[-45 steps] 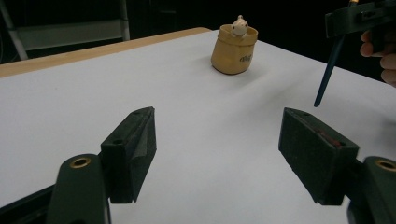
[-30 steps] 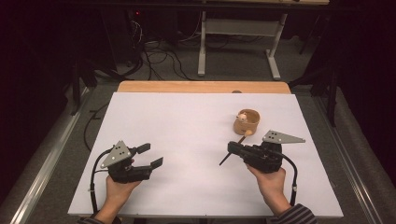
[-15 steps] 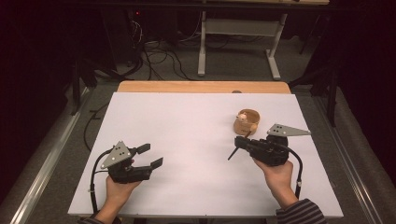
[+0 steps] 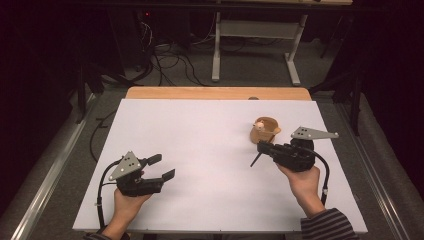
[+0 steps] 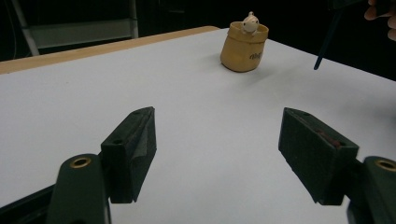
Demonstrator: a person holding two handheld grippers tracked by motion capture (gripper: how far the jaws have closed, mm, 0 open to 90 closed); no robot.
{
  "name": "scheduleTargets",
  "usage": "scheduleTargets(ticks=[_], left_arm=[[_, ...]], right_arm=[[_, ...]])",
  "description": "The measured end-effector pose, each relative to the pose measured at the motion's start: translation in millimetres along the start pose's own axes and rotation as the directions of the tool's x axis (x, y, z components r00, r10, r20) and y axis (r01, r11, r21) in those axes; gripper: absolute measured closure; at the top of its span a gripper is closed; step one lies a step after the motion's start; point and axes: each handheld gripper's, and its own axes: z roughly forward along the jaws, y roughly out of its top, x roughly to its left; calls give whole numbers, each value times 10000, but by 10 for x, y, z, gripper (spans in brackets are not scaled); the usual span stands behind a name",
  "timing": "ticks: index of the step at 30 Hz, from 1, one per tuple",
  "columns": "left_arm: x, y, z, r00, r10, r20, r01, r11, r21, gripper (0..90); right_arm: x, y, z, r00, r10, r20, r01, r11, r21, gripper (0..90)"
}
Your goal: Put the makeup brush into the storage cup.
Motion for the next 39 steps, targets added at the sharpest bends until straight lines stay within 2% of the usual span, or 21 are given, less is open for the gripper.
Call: scheduleTargets(ticks=[7,10,19,24,27,39], left_arm=[[2,-1,1,10000,21,-45,-21,10000,9,281],[10,-1,0,10000,2,-62,-2,10000,12,279],[12,-4,8,10000,19,-50,-18,10000,62,282],[8,-5,11,10000,36,-38,-36,10000,76,286],[13,-5,10,10000,28,-61,-28,10000,72,286],[11,-7,19,10000,29,-65,-28,9999,126,283]], right_arm=[[-46,54,-24,9998,-69,206,67,9999,83,850],[-87,68,-45,9998,138,106,-138,9999,20,851],[-177,161,-96,9989,151,443,-152,9999,22,851],[-229,204,-119,9984,411,385,-409,9991,-50,851],[-249,224,-127,9981,399,466,-398,9992,-25,850],[-387,338,-144,9919,372,1216,-384,9992,73,850]])
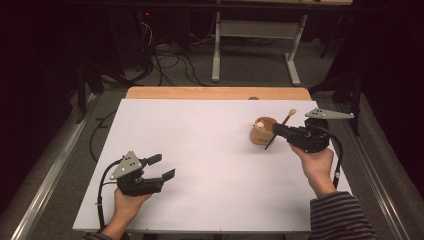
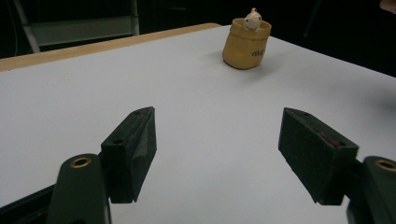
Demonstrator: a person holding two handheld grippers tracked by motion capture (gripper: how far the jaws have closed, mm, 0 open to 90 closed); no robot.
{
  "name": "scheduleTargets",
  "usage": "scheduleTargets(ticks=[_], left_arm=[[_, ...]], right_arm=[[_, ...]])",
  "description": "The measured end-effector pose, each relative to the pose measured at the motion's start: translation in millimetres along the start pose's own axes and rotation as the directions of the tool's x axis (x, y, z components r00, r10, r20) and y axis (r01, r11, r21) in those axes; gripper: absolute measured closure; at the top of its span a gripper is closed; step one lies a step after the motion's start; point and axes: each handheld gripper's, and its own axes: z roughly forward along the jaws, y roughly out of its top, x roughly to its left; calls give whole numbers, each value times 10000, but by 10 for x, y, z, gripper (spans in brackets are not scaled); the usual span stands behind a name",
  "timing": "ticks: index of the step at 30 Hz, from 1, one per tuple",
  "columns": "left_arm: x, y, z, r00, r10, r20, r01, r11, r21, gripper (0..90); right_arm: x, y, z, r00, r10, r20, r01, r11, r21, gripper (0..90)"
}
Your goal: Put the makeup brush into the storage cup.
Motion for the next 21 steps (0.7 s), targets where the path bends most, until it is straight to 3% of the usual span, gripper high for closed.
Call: scheduleTargets(ticks=[21], left_arm=[[10,-4,8,10000,-46,0,46,10000,70,279]], right_arm=[[-195,195,107,9940,-143,1083,124,9998,183,850]])
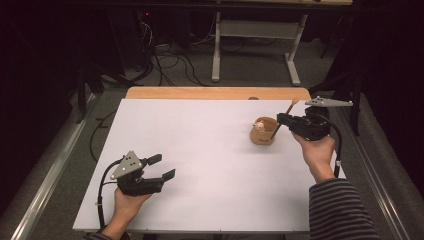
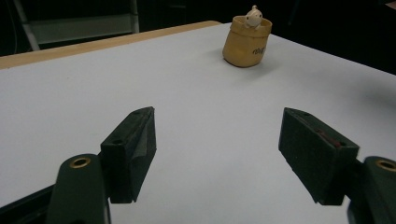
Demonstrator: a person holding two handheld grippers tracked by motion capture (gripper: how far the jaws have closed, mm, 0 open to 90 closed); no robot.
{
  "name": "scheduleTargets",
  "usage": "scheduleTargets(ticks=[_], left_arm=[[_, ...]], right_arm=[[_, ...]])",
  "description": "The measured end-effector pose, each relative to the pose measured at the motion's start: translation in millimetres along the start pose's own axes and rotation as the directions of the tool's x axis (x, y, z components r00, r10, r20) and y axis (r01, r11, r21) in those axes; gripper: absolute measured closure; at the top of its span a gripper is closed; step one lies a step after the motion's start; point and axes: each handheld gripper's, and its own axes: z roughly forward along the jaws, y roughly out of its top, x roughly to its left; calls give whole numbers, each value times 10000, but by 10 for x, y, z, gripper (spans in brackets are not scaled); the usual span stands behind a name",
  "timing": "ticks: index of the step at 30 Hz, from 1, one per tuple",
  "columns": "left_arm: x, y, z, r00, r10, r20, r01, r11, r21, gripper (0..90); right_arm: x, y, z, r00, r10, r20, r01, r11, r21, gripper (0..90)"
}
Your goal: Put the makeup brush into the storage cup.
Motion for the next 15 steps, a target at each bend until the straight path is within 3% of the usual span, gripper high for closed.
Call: scheduleTargets(ticks=[15], left_arm=[[46,-5,-24,9996,-129,-245,125,9998,-170,285]], right_arm=[[-65,190,127,9980,17,638,-29,9998,181,850]])
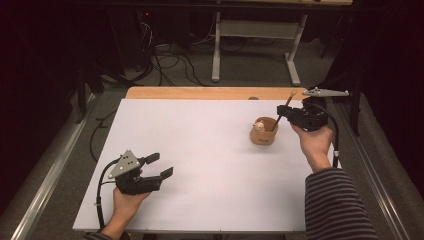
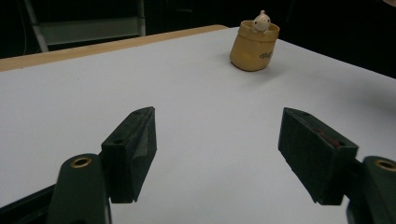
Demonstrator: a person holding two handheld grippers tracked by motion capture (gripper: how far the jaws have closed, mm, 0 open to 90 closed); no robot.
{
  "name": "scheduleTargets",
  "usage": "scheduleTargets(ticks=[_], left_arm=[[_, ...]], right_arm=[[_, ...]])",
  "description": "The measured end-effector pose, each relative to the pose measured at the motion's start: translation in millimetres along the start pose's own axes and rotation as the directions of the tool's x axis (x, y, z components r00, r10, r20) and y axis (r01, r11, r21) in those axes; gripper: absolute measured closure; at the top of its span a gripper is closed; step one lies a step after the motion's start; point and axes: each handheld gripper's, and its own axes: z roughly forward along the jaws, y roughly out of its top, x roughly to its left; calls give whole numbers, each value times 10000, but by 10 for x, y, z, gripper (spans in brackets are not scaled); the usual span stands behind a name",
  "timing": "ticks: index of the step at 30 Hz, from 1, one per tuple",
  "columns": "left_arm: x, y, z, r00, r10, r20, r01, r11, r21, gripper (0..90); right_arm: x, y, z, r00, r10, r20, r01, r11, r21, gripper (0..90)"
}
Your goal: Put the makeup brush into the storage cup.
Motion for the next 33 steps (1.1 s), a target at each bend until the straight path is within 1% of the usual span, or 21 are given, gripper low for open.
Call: scheduleTargets(ticks=[11,15,22,25,29,33], left_arm=[[78,-6,-31,9994,-152,-301,150,9999,-72,286],[85,-7,-35,9994,-157,-312,155,9999,-69,287],[85,-8,-33,9994,-160,-295,158,9998,-74,287],[87,-9,-35,9995,-156,-278,154,9999,-62,286],[85,-9,-33,9995,-175,-248,174,9998,-65,286],[84,-7,-36,9996,-190,-200,188,9998,-67,286]], right_arm=[[-42,61,132,9990,-136,430,125,9996,251,850],[-46,81,173,9986,-135,510,118,9994,333,849],[-45,96,304,9971,-297,704,248,9973,693,849],[-42,100,361,9966,-297,772,233,9963,825,849],[-28,103,433,9946,-495,912,390,9928,1134,849],[-26,94,492,9935,-554,998,415,9898,1366,849]])
